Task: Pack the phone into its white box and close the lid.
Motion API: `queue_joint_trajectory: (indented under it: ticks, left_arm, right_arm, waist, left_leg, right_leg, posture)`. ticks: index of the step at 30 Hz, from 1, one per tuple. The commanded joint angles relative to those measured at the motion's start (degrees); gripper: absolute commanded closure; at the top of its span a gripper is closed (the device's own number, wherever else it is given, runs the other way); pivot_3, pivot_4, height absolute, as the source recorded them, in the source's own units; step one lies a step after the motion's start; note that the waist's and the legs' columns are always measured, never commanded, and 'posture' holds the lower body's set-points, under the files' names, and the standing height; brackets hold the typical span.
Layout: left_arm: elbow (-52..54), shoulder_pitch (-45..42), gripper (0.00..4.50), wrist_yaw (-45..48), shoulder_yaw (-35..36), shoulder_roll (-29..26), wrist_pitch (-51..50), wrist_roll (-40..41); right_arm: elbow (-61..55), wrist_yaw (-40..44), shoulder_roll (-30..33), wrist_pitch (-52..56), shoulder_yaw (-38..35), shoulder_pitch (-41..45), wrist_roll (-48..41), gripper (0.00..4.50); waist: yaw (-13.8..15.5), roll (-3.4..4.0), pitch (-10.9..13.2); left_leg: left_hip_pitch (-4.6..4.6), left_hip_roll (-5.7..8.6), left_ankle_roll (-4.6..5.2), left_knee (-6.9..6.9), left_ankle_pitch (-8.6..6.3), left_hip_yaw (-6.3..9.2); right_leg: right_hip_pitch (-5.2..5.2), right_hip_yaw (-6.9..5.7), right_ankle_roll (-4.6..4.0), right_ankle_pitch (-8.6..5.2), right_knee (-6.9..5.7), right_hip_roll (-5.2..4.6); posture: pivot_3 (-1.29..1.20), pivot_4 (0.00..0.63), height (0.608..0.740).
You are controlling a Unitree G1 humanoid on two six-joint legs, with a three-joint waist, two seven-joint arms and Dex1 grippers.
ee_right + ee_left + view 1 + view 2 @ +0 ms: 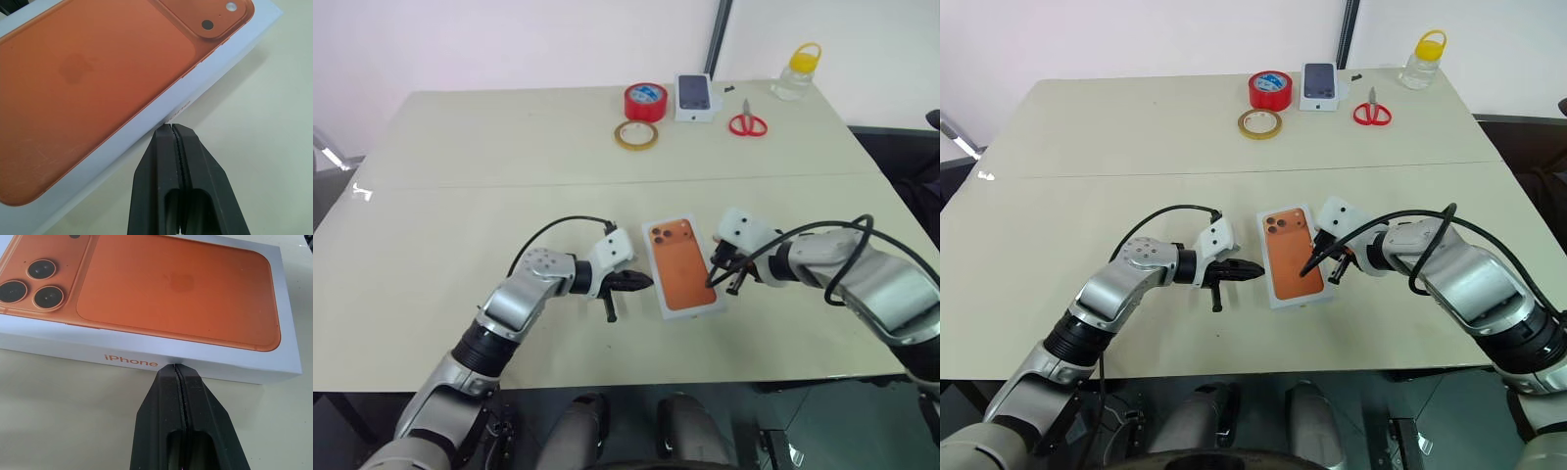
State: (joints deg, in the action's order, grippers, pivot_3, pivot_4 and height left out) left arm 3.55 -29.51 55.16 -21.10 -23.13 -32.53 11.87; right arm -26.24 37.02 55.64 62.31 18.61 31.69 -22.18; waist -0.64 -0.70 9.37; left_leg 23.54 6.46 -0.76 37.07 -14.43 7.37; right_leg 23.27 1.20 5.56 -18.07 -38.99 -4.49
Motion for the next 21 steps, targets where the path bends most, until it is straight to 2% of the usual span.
queue_joint_trajectory:
  ticks: [1, 21]
  left_arm:
    - [3.07, -0.14, 4.5, -0.1, 1.3, 0.59, 0.22, 1.5]
    - [3.68, 0.37, 4.5, -0.89, 2.37, 0.56, -0.46, 2.31]
  right_arm:
    - [-1.28, 1.15, -0.93, -0.16, -0.77, -0.66, 0.35, 4.49]
    - [-0.67, 3.46, -0.33, -0.64, -2.58, -1.79, 3.55, 4.49]
  waist:
    - [0.01, 0.0, 0.0]
    - [0.04, 0.0, 0.0]
  left_leg:
    - [0.0, 0.0, -0.03, 0.0, 0.02, 0.0]
    - [0.0, 0.0, -0.17, 0.0, 0.1, 0.0]
  right_leg:
    - [0.0, 0.0, 0.0, 0.0, 0.0, 0.0]
    - [0.0, 0.0, 0.0, 0.0, -0.01, 0.0]
  posture:
    - [0.0, 0.15, 0.74]
    - [0.0, 0.15, 0.74]
